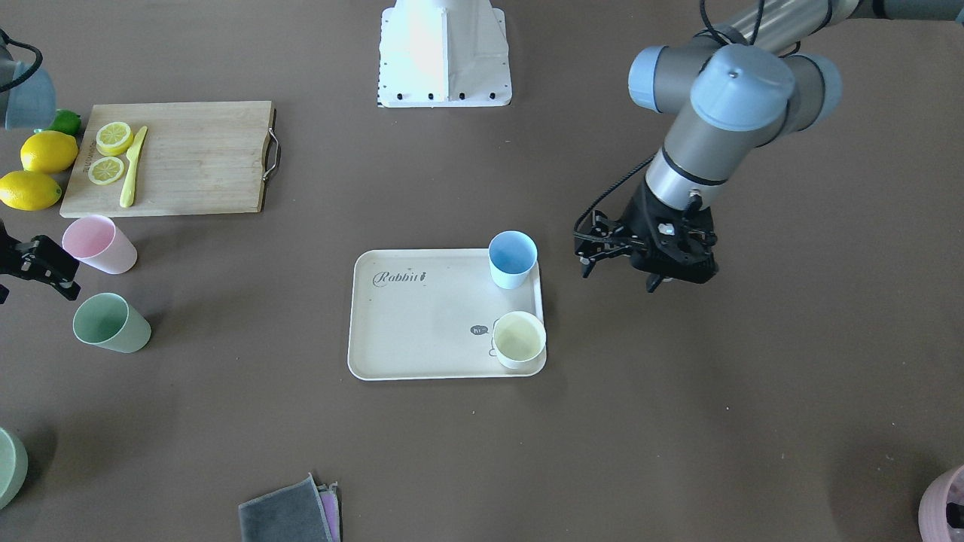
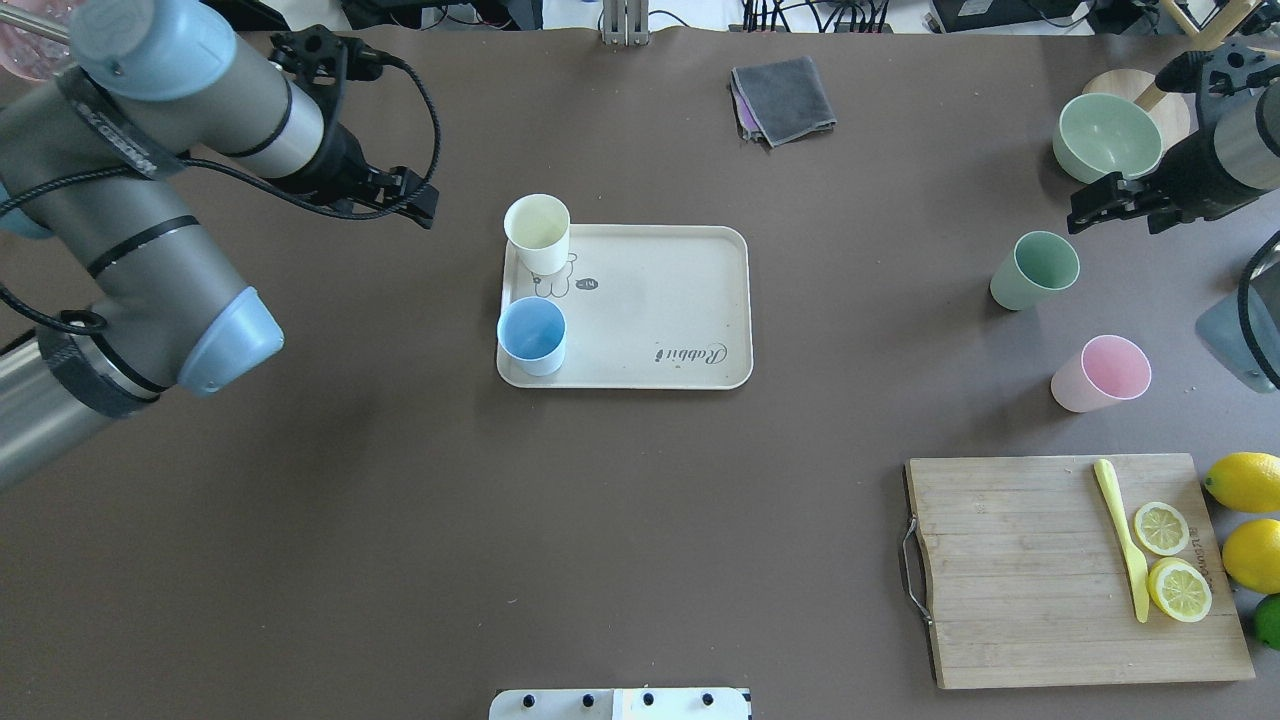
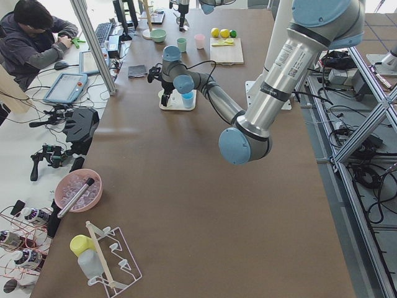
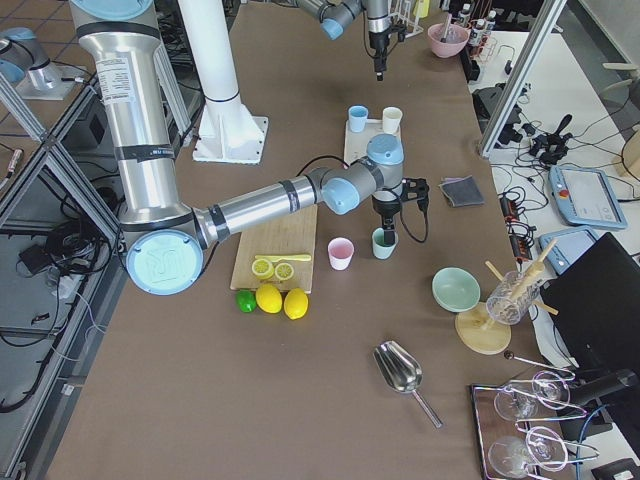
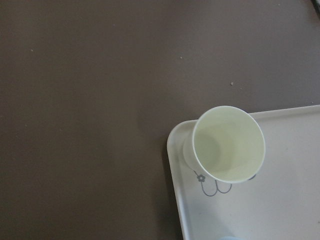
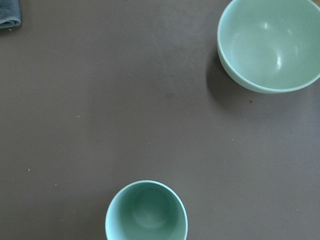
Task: Place all cups on tray
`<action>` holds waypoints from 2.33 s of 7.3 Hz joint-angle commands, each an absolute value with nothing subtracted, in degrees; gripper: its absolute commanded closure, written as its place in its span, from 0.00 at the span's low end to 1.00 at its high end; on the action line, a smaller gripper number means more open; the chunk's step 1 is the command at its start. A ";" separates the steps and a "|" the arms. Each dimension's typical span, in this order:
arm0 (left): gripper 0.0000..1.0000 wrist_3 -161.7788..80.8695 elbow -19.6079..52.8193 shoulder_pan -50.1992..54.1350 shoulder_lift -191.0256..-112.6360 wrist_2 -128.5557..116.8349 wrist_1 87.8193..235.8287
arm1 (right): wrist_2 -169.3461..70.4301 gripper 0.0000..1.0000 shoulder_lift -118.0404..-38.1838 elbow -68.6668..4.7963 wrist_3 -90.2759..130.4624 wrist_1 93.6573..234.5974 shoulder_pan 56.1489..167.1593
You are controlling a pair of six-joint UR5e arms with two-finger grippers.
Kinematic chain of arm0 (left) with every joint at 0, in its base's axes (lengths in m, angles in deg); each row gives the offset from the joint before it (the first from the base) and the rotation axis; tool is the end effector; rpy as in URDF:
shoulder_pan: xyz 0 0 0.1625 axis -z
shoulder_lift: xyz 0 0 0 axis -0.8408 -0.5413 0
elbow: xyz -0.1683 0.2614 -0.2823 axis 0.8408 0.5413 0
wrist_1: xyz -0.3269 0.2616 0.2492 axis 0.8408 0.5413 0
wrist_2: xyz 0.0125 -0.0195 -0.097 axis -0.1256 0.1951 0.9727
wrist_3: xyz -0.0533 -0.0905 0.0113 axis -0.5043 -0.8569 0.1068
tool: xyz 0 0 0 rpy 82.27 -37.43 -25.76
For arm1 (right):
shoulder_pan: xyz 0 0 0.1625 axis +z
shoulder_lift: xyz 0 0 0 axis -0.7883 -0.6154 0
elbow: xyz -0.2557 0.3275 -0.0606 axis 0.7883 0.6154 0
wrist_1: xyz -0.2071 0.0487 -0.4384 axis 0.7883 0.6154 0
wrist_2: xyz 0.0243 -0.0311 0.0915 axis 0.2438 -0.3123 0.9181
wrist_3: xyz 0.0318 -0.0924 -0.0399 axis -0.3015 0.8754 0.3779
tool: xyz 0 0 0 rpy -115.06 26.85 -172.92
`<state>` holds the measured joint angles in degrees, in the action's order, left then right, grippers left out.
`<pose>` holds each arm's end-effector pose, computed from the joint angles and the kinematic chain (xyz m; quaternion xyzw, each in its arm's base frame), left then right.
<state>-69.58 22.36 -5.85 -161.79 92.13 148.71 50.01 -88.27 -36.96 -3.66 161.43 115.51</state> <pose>0.3857 -0.6130 0.2346 0.1515 0.4406 0.0664 0.8823 -0.2222 -0.6170 0.4497 0.0866 -0.3775 0.0289 0.9215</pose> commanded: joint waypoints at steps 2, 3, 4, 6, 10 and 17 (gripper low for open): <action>0.02 -60.97 22.49 -1.24 -158.25 94.42 148.46 | 47.58 0.28 -86.53 -31.85 -3.66 160.34 111.97; 0.02 -60.97 22.40 -1.24 -158.25 94.07 148.55 | 46.97 0.37 -86.61 -30.88 -3.57 160.33 111.44; 0.02 -60.97 22.32 -1.24 -158.25 93.90 148.47 | 47.05 0.45 -87.14 -31.13 -3.57 160.24 111.44; 0.02 -60.97 22.32 -1.33 -158.25 93.81 148.46 | 46.70 0.84 -87.23 -30.70 -3.83 160.24 110.47; 0.02 -61.06 22.40 -1.24 -158.25 93.89 148.46 | 47.40 1.00 -85.31 -32.62 -4.62 160.68 110.38; 0.02 -60.35 22.32 -0.71 -157.46 94.42 148.82 | 42.33 1.00 -58.19 -24.86 -41.77 169.47 97.05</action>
<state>-60.38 22.32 -0.74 -157.51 94.42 148.68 44.66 -64.05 -29.49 -36.71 168.97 100.03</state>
